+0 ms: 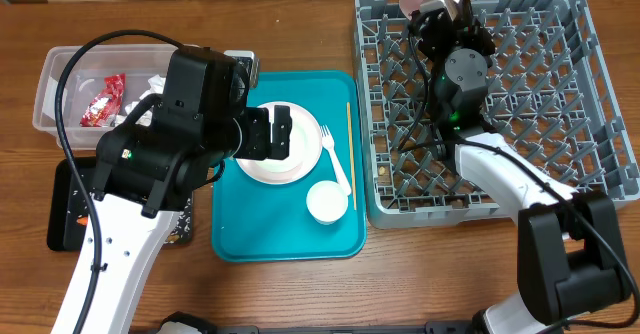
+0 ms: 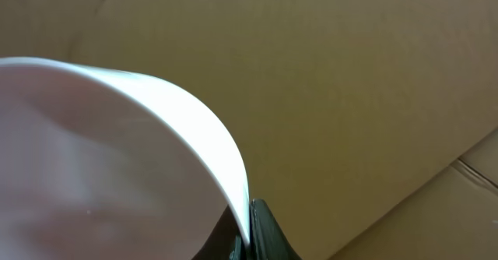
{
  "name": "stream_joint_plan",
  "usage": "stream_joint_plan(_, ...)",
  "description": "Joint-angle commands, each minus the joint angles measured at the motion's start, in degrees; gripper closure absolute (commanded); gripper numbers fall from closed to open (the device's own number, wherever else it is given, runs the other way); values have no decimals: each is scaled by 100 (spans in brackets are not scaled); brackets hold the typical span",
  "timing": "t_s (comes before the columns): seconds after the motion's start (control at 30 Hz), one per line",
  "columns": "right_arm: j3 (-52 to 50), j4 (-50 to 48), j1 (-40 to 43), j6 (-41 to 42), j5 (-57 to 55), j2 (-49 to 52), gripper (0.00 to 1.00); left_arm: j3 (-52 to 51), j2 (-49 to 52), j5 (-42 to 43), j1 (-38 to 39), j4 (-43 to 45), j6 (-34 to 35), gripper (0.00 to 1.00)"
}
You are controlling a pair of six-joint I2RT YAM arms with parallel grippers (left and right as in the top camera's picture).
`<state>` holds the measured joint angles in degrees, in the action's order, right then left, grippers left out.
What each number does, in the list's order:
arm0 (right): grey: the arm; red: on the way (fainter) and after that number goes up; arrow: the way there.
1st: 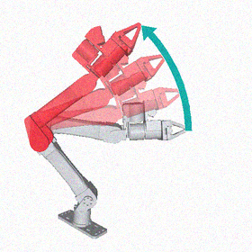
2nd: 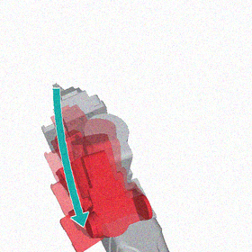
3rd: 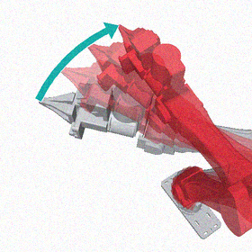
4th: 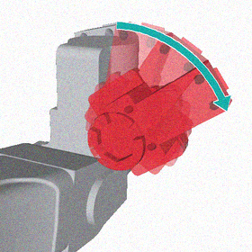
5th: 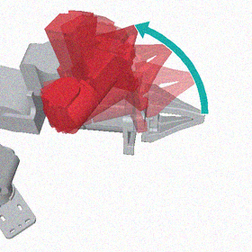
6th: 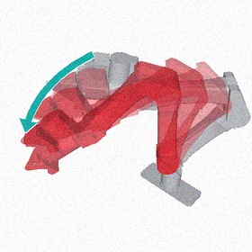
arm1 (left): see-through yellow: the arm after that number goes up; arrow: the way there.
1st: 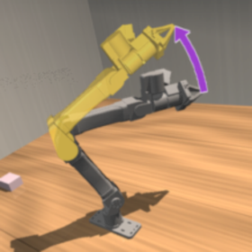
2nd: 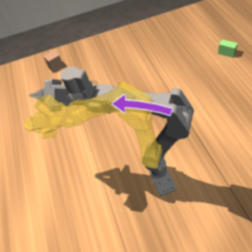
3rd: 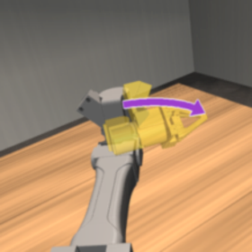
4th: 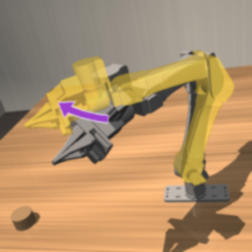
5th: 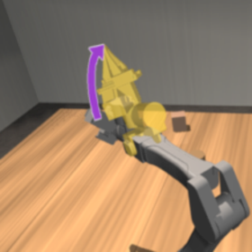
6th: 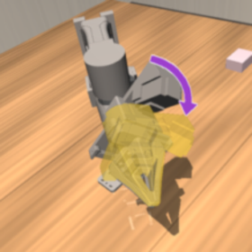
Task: Sort waste into correct bins and load items into the dishwasher
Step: 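Carry the pink bowl with the right gripper over the dish rack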
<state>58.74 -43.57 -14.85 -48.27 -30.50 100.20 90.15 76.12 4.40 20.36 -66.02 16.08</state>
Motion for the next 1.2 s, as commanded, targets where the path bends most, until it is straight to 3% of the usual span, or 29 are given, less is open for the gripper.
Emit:
stream_joint_plan(0.0,57,-111,76,-168,-26,170,96,92,-48,-55,-31,22,-109,0)
stream_joint_plan(0.37,59,-236,555,-79,837,649,96,92,-48,-55,-31,22,-109,0)
stream_joint_plan(0.57,59,-267,929,656,1414,839,96,92,-48,-55,-31,22,-109,0)
stream_joint_plan(1.17,59,-164,942,649,1860,1331,96,92,-48,-55,-31,22,-109,0)
